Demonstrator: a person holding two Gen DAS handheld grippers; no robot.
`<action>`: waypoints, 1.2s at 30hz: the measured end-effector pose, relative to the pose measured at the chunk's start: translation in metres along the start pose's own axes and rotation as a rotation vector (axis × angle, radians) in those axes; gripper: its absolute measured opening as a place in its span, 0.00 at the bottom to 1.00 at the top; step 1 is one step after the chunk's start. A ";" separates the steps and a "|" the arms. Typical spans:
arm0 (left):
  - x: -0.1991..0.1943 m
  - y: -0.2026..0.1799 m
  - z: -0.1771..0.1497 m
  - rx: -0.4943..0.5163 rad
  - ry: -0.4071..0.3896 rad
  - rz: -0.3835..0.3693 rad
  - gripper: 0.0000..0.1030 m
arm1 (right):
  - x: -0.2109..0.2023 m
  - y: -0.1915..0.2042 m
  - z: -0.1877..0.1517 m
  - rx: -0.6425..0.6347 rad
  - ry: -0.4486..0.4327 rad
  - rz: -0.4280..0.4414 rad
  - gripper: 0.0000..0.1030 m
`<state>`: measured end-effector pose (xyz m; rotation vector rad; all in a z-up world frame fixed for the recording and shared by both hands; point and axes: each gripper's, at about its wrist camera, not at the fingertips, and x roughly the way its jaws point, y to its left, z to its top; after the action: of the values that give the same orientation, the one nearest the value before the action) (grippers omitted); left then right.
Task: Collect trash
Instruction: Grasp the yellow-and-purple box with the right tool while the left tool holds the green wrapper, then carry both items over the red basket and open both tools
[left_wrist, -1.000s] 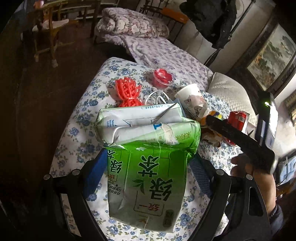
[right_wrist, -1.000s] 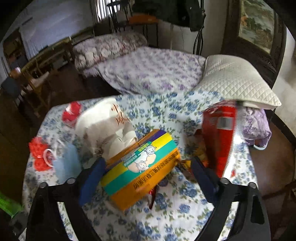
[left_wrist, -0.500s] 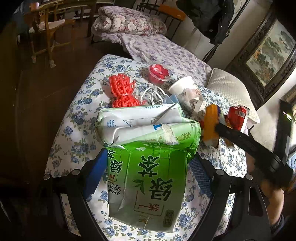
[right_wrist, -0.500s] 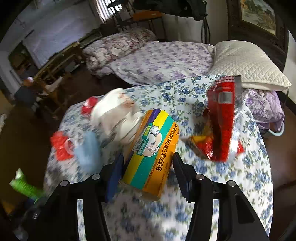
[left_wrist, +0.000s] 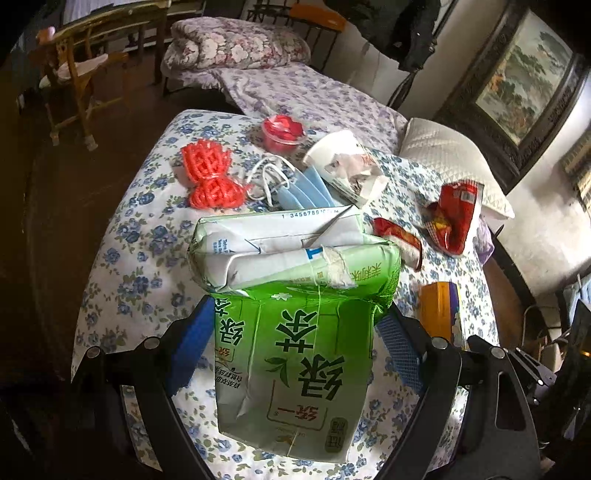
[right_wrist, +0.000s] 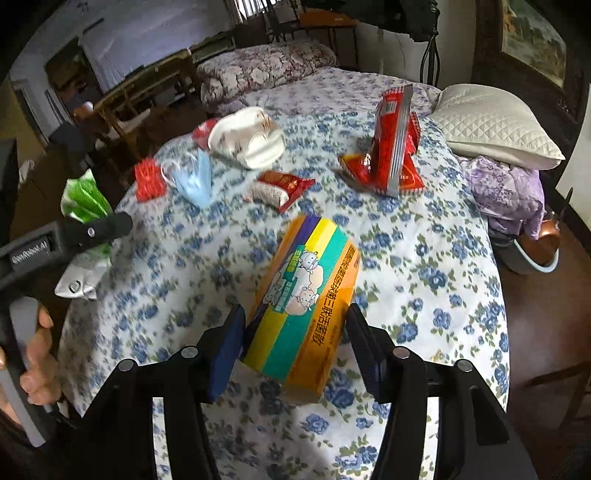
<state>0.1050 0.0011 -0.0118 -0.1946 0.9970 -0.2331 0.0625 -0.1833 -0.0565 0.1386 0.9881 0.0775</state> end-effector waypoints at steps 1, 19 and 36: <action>0.001 -0.001 -0.001 0.006 0.002 0.003 0.81 | 0.001 0.000 0.001 0.003 -0.009 0.000 0.65; 0.002 -0.025 -0.006 0.085 0.004 0.009 0.81 | -0.002 0.007 0.004 -0.007 -0.049 -0.081 0.44; -0.026 -0.193 -0.099 0.558 0.095 -0.340 0.81 | -0.149 -0.166 -0.142 0.291 -0.245 -0.196 0.45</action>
<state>-0.0122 -0.1820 0.0081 0.1607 0.9524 -0.8242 -0.1374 -0.3552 -0.0357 0.3096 0.7592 -0.2588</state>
